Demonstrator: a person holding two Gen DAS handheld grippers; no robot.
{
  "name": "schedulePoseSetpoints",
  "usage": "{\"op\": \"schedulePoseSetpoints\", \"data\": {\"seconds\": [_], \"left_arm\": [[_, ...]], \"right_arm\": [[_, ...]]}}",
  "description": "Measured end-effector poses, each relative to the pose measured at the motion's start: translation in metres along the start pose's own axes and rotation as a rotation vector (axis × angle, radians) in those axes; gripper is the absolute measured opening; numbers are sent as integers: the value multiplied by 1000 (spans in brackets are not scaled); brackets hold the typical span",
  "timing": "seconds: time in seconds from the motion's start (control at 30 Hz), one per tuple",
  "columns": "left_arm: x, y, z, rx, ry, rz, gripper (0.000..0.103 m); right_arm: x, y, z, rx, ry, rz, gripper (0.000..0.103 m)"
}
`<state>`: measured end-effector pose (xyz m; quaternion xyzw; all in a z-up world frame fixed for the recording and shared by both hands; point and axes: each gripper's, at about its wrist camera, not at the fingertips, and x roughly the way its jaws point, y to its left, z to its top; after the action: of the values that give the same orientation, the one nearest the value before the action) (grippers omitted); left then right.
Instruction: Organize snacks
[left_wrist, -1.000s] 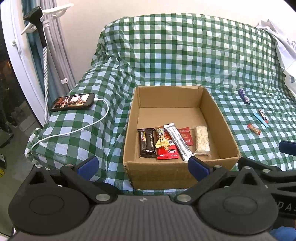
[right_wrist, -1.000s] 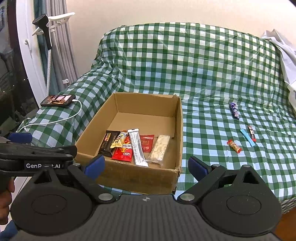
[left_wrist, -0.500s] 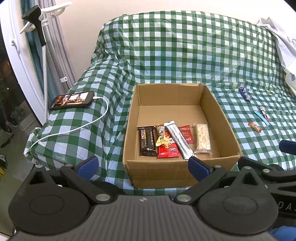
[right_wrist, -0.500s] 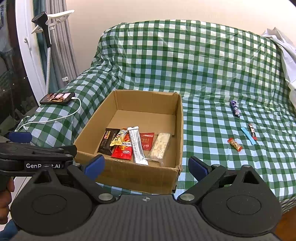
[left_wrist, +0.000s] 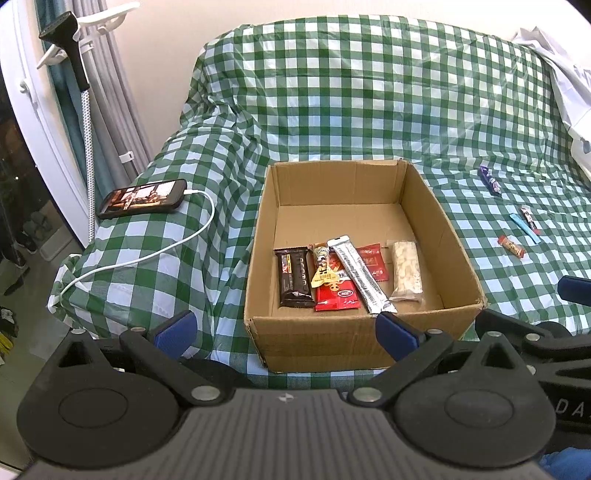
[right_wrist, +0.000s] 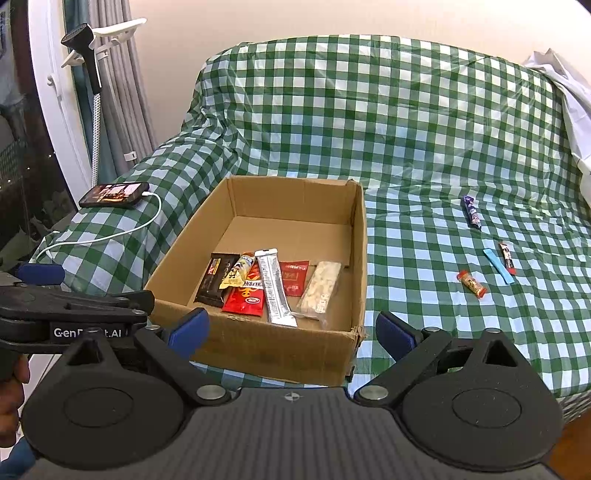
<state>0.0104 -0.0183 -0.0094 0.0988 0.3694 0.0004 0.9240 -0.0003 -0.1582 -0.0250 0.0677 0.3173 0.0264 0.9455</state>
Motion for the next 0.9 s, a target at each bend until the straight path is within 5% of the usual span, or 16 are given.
{"op": "schedulePoseSetpoints", "data": {"seconds": [0.5, 0.9], "left_arm": [[14, -13, 8, 50, 38, 2, 103], [35, -71, 38, 146, 88, -71, 103]], "right_arm": [[2, -1, -13, 38, 28, 19, 99], [10, -102, -18, 188, 4, -96, 99]]}}
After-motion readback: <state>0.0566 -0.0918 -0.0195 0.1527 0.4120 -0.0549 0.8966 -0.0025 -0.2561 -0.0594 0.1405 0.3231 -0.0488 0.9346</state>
